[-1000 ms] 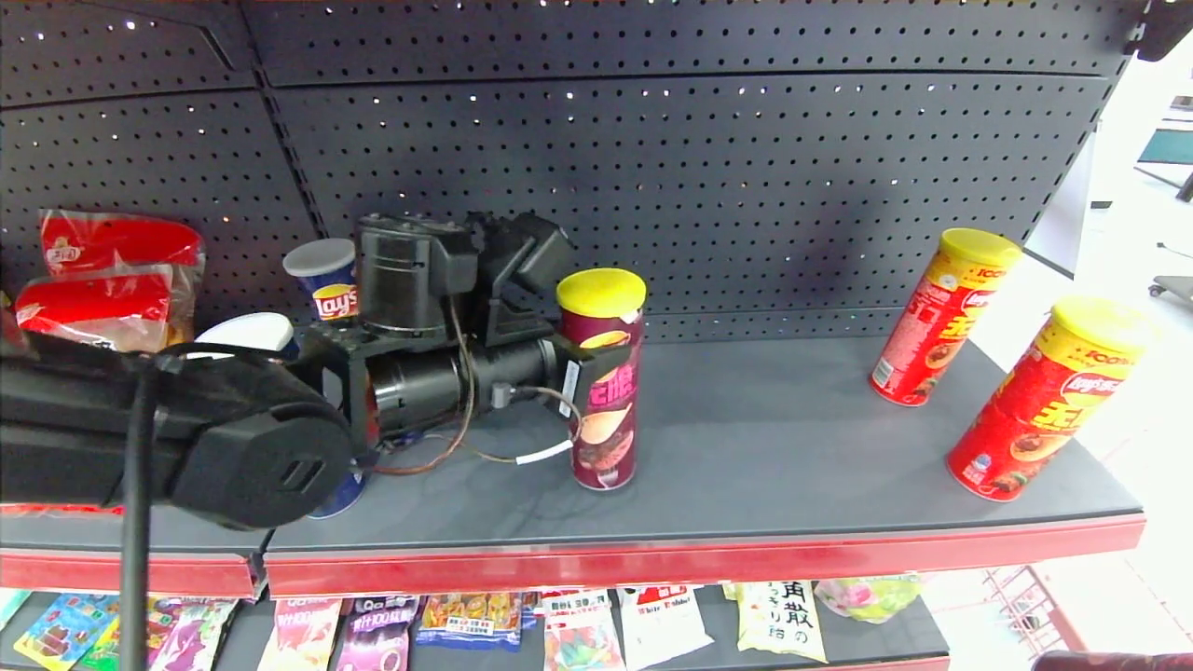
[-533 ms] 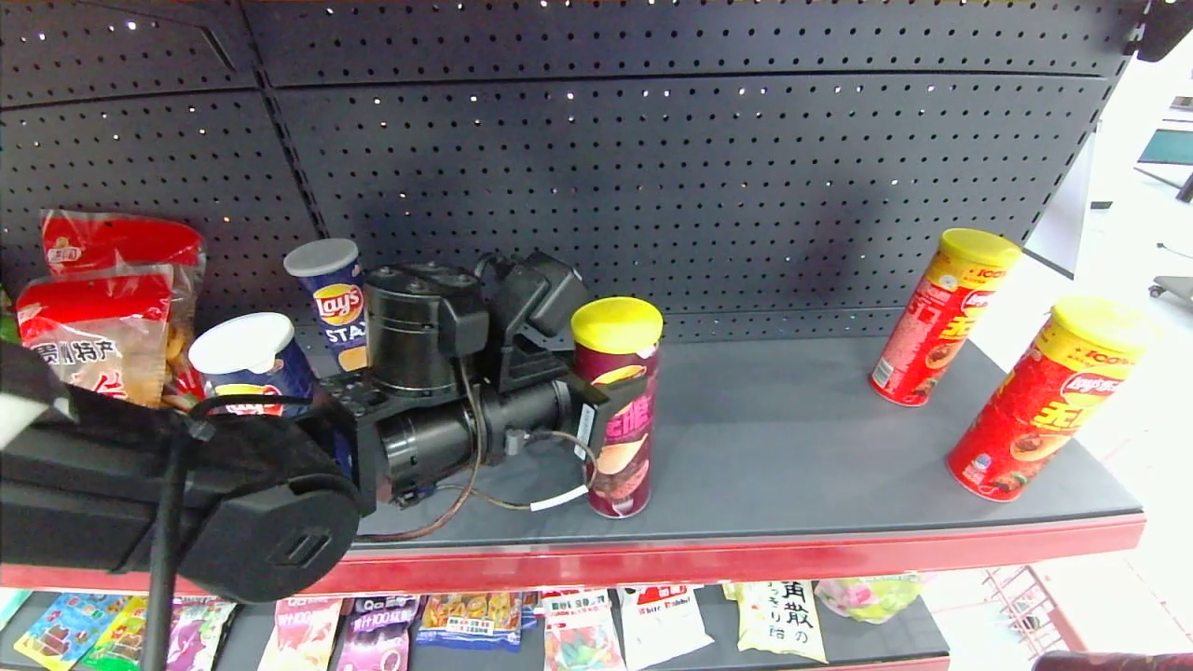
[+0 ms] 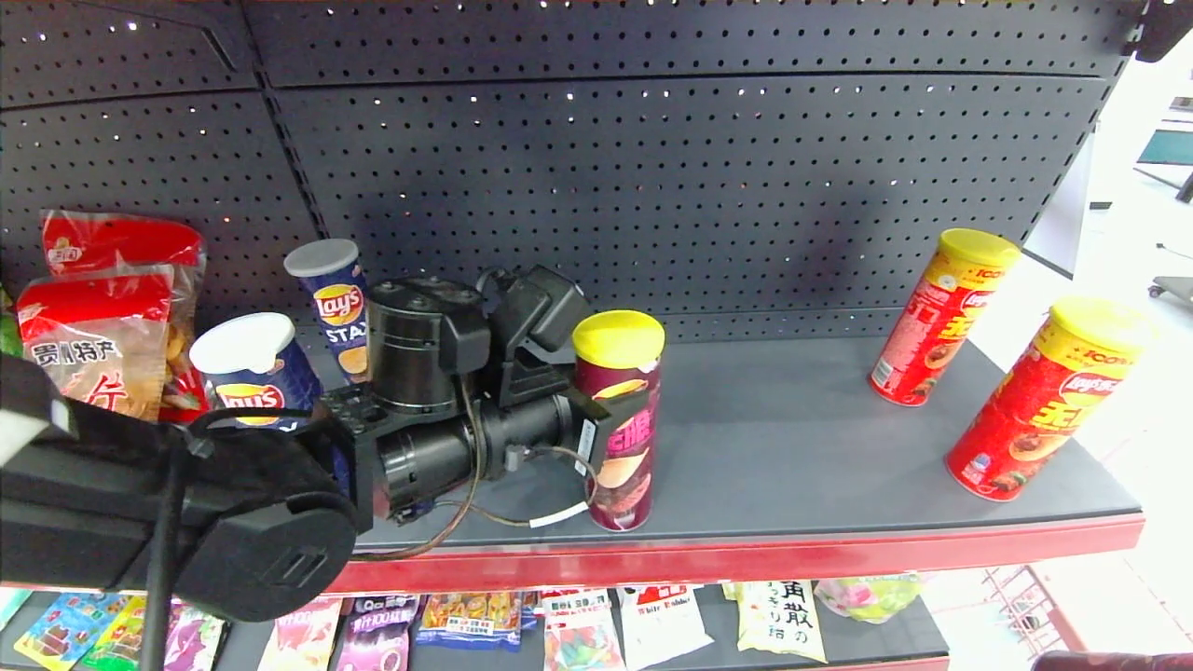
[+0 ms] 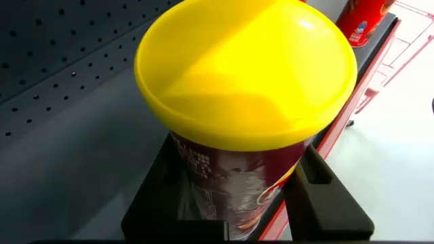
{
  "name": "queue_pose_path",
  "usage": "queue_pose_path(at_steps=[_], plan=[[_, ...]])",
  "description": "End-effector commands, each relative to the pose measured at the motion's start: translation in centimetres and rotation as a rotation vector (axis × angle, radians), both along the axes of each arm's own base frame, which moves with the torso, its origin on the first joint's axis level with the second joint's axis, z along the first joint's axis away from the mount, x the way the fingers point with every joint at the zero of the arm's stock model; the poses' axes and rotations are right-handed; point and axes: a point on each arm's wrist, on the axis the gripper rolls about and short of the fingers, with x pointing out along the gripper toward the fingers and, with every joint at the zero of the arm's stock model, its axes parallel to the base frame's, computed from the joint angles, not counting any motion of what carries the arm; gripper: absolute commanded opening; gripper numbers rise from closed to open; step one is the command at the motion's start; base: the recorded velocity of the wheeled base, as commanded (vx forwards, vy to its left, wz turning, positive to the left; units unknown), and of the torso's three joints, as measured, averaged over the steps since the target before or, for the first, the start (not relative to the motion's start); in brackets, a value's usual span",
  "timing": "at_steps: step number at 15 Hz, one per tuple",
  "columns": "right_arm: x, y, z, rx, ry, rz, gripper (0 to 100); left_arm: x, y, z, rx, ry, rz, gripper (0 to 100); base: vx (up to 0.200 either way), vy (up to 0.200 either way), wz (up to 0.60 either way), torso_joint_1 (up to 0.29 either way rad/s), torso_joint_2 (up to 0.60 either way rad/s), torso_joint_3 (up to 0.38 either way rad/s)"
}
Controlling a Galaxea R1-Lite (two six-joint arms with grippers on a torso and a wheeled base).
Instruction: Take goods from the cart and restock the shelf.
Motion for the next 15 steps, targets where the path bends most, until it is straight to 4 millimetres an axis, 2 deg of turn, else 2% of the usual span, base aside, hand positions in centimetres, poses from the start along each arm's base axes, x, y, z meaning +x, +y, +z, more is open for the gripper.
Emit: queue_pose_path(at_steps=[1,8,15], plan=[[0.0,0.0,0.0,-0.002,0.000,0.000,0,0.0,0.1,0.0,0.009,-0.007,-0.002,0,0.000,0.000,0.00,0.000,0.00,0.000],[0.0,0.0,0.0,0.000,0.000,0.000,0,-0.9,0.6,0.3,0.033,-0.034,-0.014,0,0.000,0.000,0.00,0.000,0.00,0.000],[0.0,0.0,0.0,-0.002,-0.002,0.000,0,-1.4,0.1,0.2,0.035,-0.029,-0.015,0,0.000,0.000,0.00,0.000,0.00,0.000]])
